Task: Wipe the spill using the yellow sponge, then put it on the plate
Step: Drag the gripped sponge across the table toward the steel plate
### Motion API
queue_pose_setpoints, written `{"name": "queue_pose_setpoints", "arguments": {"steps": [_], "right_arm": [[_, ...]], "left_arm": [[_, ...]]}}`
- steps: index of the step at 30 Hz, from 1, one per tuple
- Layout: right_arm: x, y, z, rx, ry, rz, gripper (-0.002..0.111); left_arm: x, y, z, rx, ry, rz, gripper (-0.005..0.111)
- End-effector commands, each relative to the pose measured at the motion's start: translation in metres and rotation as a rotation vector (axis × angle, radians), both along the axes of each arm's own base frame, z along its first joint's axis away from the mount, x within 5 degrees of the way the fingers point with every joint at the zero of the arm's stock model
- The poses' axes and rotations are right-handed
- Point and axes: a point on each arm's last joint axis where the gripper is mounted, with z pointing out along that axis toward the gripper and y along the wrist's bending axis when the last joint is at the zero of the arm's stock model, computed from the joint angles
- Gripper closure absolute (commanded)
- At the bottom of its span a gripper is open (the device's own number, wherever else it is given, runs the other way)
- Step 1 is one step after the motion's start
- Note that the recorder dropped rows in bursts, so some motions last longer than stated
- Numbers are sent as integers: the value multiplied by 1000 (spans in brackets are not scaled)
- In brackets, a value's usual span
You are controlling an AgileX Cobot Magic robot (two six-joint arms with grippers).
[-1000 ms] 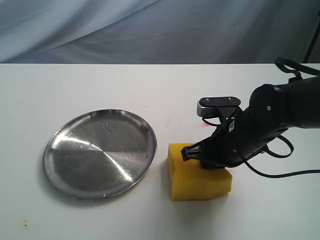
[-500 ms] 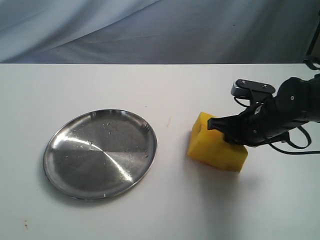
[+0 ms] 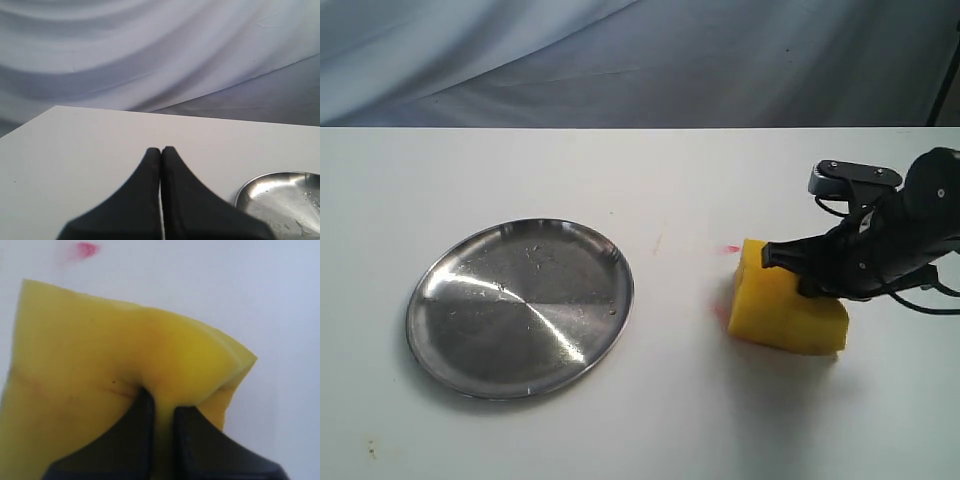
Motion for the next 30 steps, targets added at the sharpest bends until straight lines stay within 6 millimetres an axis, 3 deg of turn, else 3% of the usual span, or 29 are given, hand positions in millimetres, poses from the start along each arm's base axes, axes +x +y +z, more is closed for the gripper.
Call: {"name": "queue_pose_setpoints", "arguments": {"steps": [1, 6, 12, 17, 25, 30], "right_arm": [[-22, 18, 5, -3, 15, 78, 108], [-32, 44, 2, 1, -3, 168, 108], [-20, 55, -9, 55, -78, 125, 108], [6, 68, -20, 24, -57, 162, 108], [60, 93, -22, 14, -56, 192, 108], [96, 97, -22, 23, -65, 169, 108]], "left_arm": [[0, 0, -1, -2, -3, -6, 107], [0, 0, -1, -4, -4, -6, 107], [0, 0, -1, -4, -4, -6, 107], [0, 0, -1, -2, -3, -6, 107], [0, 0, -1, -2, -3, -6, 107], [0, 0, -1, -6, -4, -6, 107]]}}
